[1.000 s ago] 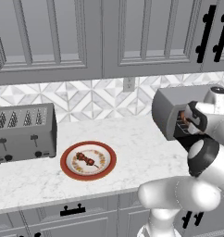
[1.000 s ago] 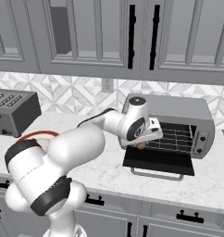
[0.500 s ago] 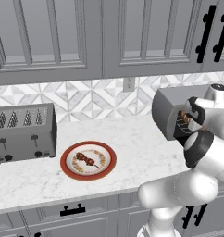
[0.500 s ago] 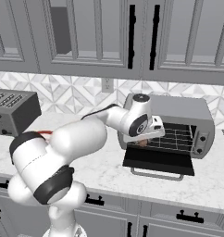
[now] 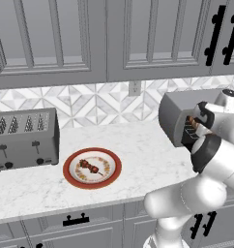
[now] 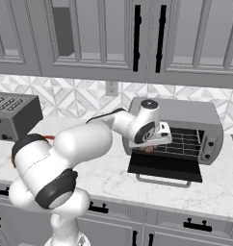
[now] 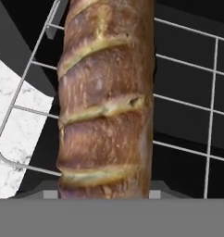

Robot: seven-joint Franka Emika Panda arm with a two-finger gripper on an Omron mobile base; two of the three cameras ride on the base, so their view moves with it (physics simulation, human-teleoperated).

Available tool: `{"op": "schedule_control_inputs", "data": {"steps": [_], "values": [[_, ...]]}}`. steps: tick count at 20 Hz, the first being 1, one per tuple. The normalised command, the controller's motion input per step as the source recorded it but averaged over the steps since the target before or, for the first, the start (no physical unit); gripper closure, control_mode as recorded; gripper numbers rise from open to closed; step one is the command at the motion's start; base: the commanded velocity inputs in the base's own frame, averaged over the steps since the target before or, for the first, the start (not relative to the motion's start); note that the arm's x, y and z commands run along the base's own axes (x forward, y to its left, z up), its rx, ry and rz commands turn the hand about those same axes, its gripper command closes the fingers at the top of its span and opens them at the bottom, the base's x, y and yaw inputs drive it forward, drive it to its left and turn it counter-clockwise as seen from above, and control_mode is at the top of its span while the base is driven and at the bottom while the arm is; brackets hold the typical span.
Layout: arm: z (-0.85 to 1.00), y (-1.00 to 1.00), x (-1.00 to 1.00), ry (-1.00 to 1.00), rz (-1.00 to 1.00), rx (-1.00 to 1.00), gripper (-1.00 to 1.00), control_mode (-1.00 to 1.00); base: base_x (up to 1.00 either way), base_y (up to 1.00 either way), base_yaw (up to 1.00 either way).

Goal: Pick up the kebab skewer and baguette bread, and place them inside the toaster oven. Close the toaster oven door and start by setting the timer.

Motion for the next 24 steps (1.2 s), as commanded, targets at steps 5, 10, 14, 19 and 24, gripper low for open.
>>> {"op": "schedule_control_inputs", "data": {"steps": [5, 10, 14, 19, 24], "values": [[-0.06, 0.07, 0.21, 0.0, -0.03, 0.02, 1.0, -1.0, 0.0, 0.0, 0.0], [-0.1, 0.11, 0.03, 0.0, -0.02, 0.0, -1.0, -1.0, 0.0, 0.0, 0.0], [-0.12, 0.0, -0.08, -0.02, -0.01, 0.0, -1.0, -1.0, 0.0, 0.0, 0.0], [-0.18, 0.0, -0.26, -0.1, -0.01, 0.0, -1.0, -1.0, 0.0, 0.0, 0.0], [0.01, 0.03, -0.41, -0.06, -0.01, 0.0, -1.0, -1.0, 0.0, 0.0, 0.0]]}}
